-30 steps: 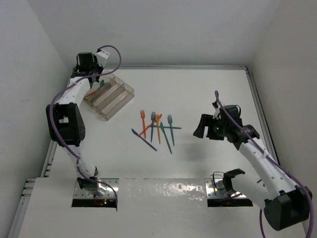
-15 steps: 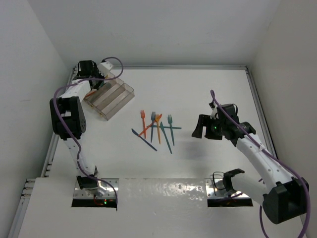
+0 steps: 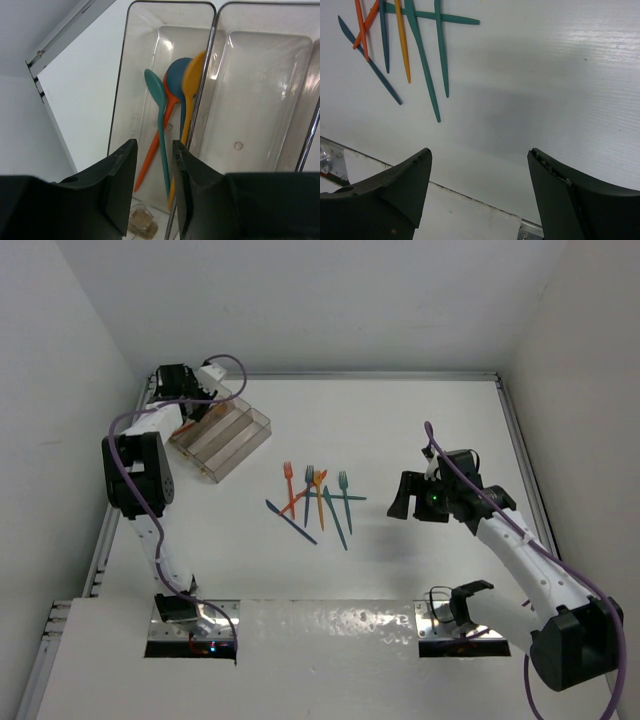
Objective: Sort the eating utensils into containers
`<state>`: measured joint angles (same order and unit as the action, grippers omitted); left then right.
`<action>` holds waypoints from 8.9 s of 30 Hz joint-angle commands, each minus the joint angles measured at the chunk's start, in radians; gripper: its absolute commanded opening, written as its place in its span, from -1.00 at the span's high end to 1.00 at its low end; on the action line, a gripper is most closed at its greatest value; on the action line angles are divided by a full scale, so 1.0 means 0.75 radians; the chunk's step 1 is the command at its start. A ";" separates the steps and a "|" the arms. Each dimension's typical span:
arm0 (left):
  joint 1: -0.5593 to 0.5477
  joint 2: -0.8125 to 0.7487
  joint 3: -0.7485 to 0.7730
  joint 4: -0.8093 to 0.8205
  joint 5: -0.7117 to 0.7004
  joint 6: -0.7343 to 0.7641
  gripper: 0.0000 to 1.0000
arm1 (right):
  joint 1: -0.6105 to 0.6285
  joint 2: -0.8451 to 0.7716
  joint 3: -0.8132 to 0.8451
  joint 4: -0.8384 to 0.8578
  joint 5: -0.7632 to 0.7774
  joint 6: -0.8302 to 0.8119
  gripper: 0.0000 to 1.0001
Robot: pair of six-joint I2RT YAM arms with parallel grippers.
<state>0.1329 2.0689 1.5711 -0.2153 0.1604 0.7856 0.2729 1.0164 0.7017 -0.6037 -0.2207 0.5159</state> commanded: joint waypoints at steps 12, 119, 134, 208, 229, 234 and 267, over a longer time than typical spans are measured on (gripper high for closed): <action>-0.296 -0.513 0.020 -0.089 -0.422 -1.000 0.30 | 0.006 -0.028 0.020 0.052 -0.043 0.005 -0.54; -0.729 -0.464 -0.211 -0.226 -0.363 -1.411 0.36 | 0.006 -0.179 -0.079 0.024 -0.066 0.007 -0.56; -1.091 -0.357 -0.489 -0.222 -0.468 -1.714 0.55 | 0.004 -0.296 -0.115 -0.040 -0.094 -0.015 -0.56; -0.247 -0.337 -0.262 0.146 -0.193 -0.007 1.00 | 0.004 -0.130 -0.056 0.048 -0.080 -0.021 -0.56; -0.187 -0.306 -0.178 0.150 -0.161 -0.372 0.30 | 0.004 -0.093 -0.023 0.028 -0.078 -0.013 -0.56; -0.326 -0.441 -0.176 -0.013 -0.352 -0.812 0.33 | 0.004 -0.151 -0.052 0.013 -0.051 -0.001 -0.56; -1.112 -0.245 -0.434 -0.198 -0.545 -1.796 0.40 | 0.004 -0.406 -0.115 -0.132 -0.084 -0.001 -0.58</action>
<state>-0.6907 1.8610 1.2285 -0.3862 -0.2291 -0.5404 0.2729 0.7246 0.6178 -0.6975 -0.2852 0.5163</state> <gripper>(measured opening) 0.302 0.786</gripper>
